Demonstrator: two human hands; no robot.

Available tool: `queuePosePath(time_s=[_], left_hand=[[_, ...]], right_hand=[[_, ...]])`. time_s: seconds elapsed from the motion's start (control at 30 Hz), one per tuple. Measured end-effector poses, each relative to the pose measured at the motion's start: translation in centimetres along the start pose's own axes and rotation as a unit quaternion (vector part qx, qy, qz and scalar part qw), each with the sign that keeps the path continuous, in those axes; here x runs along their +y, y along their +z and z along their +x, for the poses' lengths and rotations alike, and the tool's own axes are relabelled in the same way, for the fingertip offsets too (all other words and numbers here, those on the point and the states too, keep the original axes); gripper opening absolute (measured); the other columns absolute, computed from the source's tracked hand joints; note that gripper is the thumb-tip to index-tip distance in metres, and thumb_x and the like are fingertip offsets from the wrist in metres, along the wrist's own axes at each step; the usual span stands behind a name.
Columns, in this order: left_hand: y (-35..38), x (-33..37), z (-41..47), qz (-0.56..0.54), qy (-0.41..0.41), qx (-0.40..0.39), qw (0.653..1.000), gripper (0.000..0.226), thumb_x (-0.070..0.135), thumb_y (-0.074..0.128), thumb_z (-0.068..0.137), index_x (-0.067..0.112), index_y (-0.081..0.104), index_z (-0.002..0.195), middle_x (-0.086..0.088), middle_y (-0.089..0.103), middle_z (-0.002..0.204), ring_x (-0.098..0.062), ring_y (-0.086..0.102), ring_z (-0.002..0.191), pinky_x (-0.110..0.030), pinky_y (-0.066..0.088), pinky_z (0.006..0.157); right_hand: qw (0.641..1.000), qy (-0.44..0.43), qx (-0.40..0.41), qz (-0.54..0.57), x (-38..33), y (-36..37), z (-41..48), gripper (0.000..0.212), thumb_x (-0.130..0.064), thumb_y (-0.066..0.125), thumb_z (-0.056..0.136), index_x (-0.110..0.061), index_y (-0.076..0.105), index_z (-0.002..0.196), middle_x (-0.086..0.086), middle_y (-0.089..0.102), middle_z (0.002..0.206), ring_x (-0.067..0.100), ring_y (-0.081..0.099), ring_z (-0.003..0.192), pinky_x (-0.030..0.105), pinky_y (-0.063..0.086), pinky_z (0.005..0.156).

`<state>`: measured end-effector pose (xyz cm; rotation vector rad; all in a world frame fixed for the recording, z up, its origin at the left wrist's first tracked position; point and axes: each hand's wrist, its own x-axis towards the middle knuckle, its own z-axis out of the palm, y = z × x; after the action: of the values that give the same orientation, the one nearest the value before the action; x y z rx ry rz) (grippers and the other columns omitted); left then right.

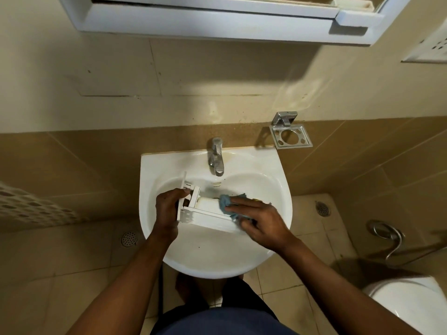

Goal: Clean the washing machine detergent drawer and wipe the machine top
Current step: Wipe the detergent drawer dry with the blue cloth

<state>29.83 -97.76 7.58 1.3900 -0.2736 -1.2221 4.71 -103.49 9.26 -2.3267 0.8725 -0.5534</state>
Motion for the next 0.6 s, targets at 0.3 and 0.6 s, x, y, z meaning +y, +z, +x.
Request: queuePosePath(time_s=[0.3,0.6], left_hand=[[-0.3,0.9,0.1,0.000,-0.013,0.001,1.000,0.024,0.018,0.060,0.086,0.015,0.077,0.070,-0.008,0.069,0.067,-0.027,0.066,0.062,-0.035,0.047,0.064],[-0.2,1.1,0.4,-0.005,-0.018,0.006,1.000,0.035,0.013,0.056,0.090,0.018,0.076,0.061,-0.005,0.069,0.064,-0.023,0.065,0.059,-0.033,0.046,0.064]], right_hand=[[0.989,0.132,0.060,-0.036,0.5,-2.5,2.5,0.034,-0.028,0.055,0.087,-0.034,0.080,0.110,-0.019,0.077,0.104,-0.006,0.069,0.079,0.020,0.055,0.070],[0.998,-0.053,-0.026,-0.013,-3.7,2.9,3.9,0.041,-0.010,0.060,0.096,-0.020,0.067,0.135,-0.002,0.061,0.144,0.013,0.055,0.135,0.033,0.050,0.105]])
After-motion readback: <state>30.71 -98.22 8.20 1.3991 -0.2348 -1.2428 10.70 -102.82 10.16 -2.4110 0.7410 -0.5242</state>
